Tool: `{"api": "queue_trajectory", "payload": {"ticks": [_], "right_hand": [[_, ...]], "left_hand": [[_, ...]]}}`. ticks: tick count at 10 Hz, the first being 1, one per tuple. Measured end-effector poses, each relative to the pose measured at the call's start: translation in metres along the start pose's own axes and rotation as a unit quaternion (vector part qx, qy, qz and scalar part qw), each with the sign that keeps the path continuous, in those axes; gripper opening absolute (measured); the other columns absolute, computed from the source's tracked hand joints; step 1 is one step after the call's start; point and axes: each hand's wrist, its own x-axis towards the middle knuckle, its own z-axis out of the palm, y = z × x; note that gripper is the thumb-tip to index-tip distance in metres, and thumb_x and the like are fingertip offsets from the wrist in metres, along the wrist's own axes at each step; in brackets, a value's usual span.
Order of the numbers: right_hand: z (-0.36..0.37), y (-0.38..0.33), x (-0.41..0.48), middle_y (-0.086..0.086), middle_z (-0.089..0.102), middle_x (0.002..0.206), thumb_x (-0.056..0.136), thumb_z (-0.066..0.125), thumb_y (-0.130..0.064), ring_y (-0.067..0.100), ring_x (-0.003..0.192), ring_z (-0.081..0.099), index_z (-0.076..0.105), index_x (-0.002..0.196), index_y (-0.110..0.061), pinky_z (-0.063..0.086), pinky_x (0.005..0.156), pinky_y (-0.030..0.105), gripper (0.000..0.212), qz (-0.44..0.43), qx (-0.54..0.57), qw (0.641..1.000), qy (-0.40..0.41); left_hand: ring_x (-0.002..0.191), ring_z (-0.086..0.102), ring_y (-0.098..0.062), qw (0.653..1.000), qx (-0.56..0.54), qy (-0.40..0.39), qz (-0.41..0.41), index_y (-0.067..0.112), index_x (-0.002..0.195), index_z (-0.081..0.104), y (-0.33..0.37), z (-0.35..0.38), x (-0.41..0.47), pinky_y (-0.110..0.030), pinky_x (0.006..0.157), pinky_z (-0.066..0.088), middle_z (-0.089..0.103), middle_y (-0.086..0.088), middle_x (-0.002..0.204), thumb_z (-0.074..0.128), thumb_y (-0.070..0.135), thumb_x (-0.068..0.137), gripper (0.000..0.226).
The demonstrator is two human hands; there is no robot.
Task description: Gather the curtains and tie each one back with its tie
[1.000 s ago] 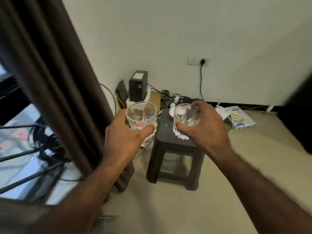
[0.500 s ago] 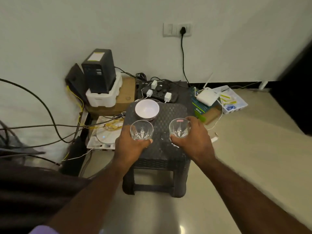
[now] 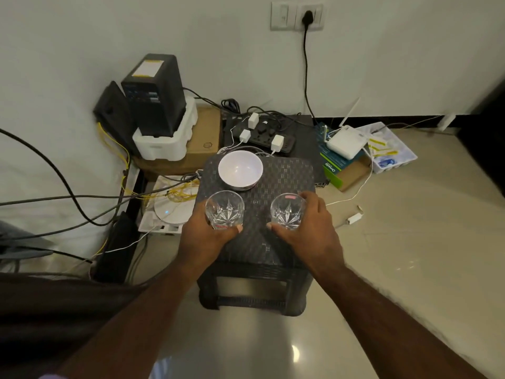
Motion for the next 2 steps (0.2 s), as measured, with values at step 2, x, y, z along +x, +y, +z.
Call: {"api": "queue_trajectory", "payload": {"ticks": [2], "right_hand": [[-0.02, -0.015, -0.01, 0.004, 0.028, 0.161, 0.066, 0.074, -0.071, 0.029, 0.145, 0.033, 0.016, 0.154, -0.025, 0.041, 0.11, 0.05, 0.116, -0.009, -0.03, 0.999, 0.004]], "left_hand": [[0.122, 0.055, -0.016, 0.999, 0.001, 0.018, 0.039, 0.029, 0.135, 0.042, 0.015, -0.017, -0.008, -0.042, 0.105, 0.046, 0.056, 0.003, 0.133, 0.09, 0.028, 0.053, 0.096]]}}
